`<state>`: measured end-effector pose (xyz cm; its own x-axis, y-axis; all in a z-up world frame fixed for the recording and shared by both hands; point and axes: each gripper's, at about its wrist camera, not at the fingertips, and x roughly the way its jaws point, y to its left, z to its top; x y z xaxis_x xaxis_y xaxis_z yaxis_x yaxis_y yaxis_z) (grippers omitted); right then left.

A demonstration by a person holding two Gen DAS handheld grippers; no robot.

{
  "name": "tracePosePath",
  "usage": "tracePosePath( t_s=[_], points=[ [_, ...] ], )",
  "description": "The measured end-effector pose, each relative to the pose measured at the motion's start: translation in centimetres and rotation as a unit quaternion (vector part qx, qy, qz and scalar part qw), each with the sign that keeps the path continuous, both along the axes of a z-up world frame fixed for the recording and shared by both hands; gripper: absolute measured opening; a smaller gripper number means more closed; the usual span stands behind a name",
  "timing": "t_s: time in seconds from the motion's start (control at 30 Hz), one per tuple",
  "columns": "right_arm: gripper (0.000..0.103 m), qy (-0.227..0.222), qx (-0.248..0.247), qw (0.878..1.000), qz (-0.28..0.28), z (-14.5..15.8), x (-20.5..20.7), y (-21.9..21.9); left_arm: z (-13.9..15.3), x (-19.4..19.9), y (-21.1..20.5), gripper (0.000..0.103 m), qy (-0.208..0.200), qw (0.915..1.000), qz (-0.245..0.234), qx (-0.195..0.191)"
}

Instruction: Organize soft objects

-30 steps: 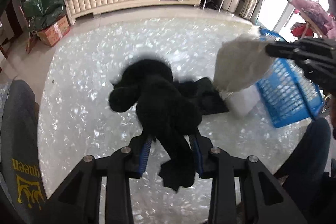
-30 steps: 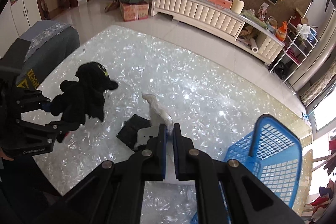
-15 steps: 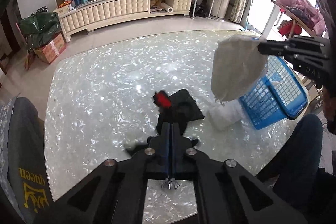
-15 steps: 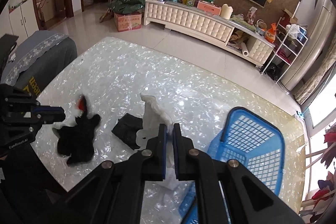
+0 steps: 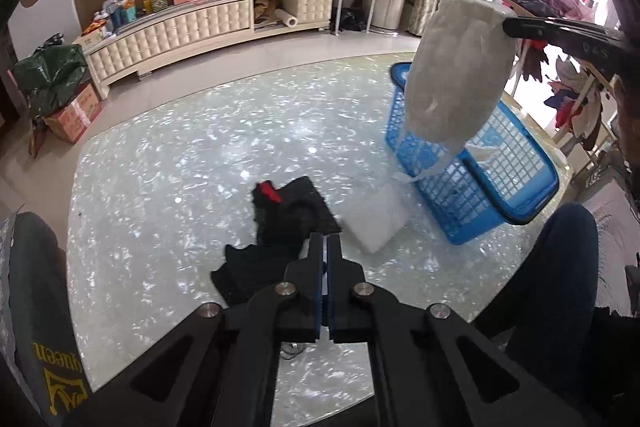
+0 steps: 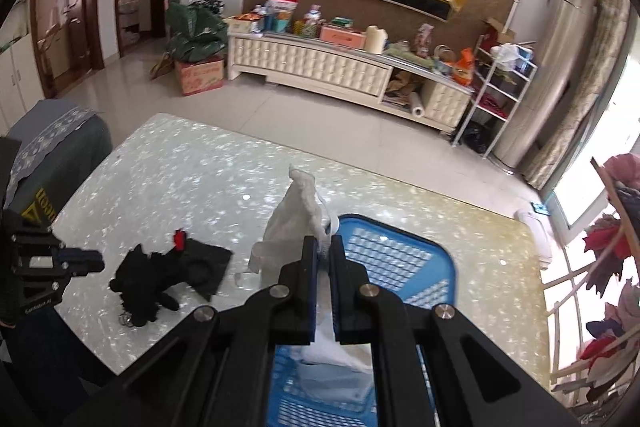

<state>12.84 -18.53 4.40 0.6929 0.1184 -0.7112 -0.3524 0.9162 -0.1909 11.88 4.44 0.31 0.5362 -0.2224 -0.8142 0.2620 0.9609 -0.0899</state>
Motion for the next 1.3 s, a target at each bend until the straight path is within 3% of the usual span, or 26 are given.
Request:
tracePosePath(
  t_s=[0.33, 0.67, 1.03, 1.3],
  points=[
    [0.005, 0.027, -0.018, 0.998, -0.062, -2.9, 1.1, -3.1, -0.2, 0.9, -2.9, 0.001, 0.007, 0.9994, -0.033, -0.008],
    [0.005, 0.095, -0.031, 0.987, -0.126, -7.7, 3.9, -6.3, -1.2, 1.6, -3.5, 0.001, 0.024, 0.9988, -0.041, -0.012],
    [0.005, 0.160, -0.079, 0.975, -0.133, -12.7, 6.7, -4.8, -2.8, 2.9, -3.9, 0.001, 0.042, 0.9977, -0.049, -0.022],
    [0.005, 0.189, -0.096, 0.969, -0.126, -14.2, 7.0, -4.3, -3.6, 3.7, -4.2, 0.001, 0.051, 0.9972, -0.048, -0.026]
  ],
)
